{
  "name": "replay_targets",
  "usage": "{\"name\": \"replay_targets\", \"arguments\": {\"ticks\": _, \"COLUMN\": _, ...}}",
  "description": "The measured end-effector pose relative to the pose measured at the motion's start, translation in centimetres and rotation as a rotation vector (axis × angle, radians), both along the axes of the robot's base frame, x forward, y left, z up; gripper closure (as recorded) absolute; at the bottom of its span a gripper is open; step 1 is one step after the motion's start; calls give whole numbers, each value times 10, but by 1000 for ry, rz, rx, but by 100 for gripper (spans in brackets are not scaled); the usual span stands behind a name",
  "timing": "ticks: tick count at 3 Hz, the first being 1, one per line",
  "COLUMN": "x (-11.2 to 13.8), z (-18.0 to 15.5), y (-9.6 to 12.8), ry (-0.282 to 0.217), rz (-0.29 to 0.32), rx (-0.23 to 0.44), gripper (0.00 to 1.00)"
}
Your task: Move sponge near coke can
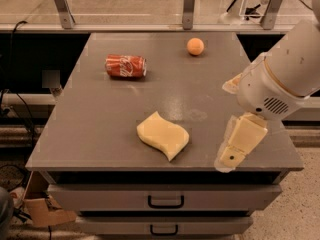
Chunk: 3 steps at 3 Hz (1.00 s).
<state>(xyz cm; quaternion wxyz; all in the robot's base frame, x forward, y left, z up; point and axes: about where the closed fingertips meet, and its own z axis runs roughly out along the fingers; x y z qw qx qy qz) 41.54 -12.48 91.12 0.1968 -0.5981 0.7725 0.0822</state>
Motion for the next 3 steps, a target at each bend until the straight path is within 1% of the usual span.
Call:
{"name": "replay_targets", "arguments": {"ticks": 1, "x": 0, "z": 0, "y": 0, "ry": 0, "rz": 0, "rx": 0, "gripper": 0}}
{"name": "replay_targets", "arguments": {"ticks": 2, "x": 3, "z": -6, "y": 5, "ry": -10, "rz": 15, "rx": 4, "gripper": 0}}
{"name": "replay_targets", "arguments": {"ticks": 3, "x": 16, "z": -24, "y": 26, "ry": -11, "rz": 77, "rx": 11, "gripper": 0}}
